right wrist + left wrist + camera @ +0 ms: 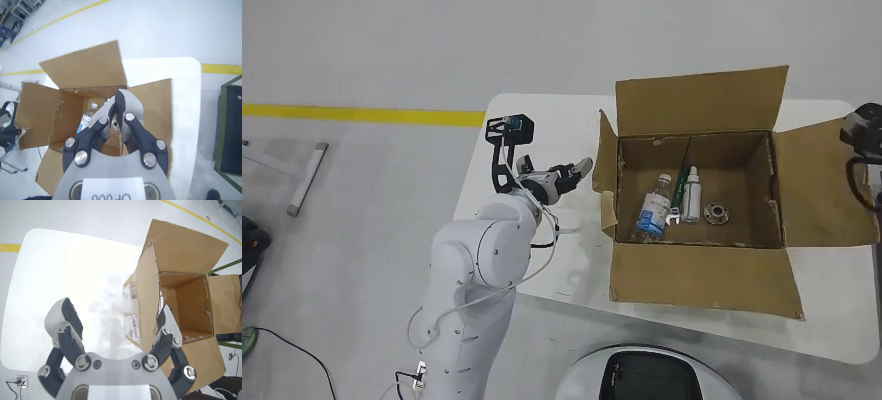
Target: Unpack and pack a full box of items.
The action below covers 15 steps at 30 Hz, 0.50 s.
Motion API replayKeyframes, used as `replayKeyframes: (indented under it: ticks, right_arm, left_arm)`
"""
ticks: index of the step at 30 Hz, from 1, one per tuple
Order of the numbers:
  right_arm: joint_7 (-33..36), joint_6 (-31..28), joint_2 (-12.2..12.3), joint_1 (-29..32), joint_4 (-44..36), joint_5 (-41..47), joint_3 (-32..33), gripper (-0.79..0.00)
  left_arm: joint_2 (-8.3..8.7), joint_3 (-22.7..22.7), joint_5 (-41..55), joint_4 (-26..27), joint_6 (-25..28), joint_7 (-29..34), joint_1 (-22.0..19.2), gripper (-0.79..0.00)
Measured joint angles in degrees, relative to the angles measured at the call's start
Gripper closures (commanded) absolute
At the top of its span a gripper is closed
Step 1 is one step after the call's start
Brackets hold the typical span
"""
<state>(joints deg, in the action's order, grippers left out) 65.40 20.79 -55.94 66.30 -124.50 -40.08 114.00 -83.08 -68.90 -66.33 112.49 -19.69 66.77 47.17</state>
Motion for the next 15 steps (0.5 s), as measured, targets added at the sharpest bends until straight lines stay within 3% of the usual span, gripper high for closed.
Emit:
replayKeyframes:
  ticks: [4,7,10,15]
  right_arm:
    - [-3.3,-2.2,-0.4,5.6,4.3,4.3,12.2,0.000]
    - [-5.5,-2.3,-1.0,9.6,8.9,8.6,17.7,0.000]
    - [-6.7,-2.0,-1.7,12.8,13.6,13.7,19.7,0.000]
    - [-6.2,-5.0,-2.4,15.1,18.2,24.2,16.2,0.000]
  left_arm:
    - [0.00,0.0,0.0,0.0,0.0,0.0,0.0,-0.785]
    - [0.00,0.0,0.0,0.0,0.0,0.0,0.0,-0.785]
    - [0.00,0.0,0.0,0.0,0.0,0.0,0.0,-0.785]
    - [0.00,0.0,0.0,0.0,0.0,0.0,0.0,-0.785]
